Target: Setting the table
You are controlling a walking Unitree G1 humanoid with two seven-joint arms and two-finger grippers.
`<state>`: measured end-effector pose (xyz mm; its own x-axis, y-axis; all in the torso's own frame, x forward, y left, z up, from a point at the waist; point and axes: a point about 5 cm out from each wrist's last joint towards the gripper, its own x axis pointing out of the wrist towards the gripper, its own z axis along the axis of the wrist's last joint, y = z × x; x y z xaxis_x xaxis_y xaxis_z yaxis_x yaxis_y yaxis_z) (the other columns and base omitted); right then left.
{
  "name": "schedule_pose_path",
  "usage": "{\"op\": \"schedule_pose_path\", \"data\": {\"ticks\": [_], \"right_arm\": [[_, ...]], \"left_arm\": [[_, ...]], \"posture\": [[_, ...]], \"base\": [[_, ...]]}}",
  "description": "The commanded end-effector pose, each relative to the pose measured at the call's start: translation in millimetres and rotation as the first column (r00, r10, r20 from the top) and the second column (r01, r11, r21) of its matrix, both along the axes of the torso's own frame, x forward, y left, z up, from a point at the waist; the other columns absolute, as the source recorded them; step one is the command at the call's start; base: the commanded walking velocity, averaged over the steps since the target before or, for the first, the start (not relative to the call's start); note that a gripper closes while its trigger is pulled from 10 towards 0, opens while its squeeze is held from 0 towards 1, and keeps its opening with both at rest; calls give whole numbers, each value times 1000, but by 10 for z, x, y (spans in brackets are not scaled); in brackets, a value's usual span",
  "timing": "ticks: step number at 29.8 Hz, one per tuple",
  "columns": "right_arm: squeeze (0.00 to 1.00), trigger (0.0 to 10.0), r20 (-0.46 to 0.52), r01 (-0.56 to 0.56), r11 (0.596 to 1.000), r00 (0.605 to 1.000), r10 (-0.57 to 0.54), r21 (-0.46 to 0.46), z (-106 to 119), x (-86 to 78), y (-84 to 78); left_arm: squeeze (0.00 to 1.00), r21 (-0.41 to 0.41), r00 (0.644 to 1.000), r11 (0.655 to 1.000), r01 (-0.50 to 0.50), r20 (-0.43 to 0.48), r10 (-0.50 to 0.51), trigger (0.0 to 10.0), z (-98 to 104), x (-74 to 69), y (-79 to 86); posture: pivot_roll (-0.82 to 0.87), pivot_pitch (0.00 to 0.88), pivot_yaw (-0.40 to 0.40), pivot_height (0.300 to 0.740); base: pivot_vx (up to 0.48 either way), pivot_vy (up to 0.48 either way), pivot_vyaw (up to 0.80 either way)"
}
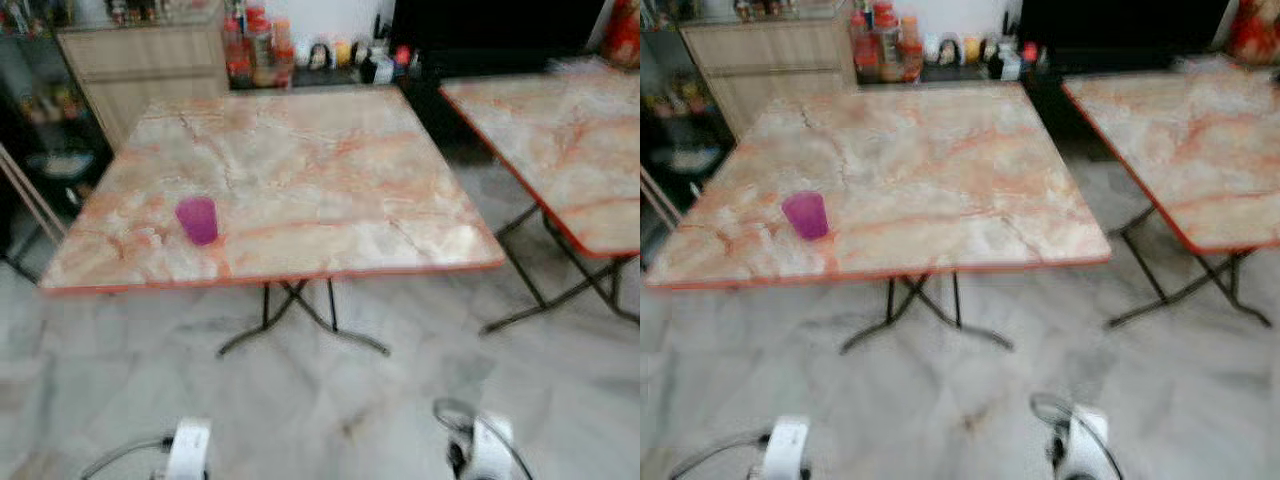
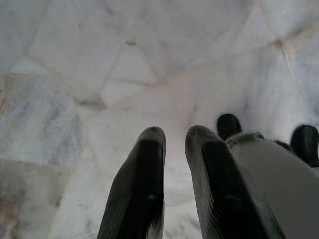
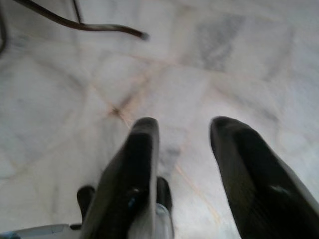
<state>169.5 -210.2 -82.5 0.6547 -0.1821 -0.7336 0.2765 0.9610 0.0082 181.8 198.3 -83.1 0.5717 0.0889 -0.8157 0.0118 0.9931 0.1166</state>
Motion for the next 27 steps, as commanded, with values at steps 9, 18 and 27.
{"op": "schedule_pose_path", "data": {"ticks": [9,18,27], "right_arm": [[0,10000,28,-14,1000,1000,13,23,24,66,57],[0,10000,28,-17,1000,999,17,25,27,79,63],[0,10000,31,-16,999,999,15,30,27,89,90]], "left_arm": [[0,20,1000,1000,-4,-4,4,10000,-4,-28,53],[0,29,1000,1000,-7,8,6,10000,13,1,69],[0,41,1000,999,3,14,-4,10000,25,18,88]], "posture": [[-26,0,27,740],[-23,0,29,740],[-18,0,32,740]], "base": [[0,0,0],[0,0,0],[218,0,0]]}}
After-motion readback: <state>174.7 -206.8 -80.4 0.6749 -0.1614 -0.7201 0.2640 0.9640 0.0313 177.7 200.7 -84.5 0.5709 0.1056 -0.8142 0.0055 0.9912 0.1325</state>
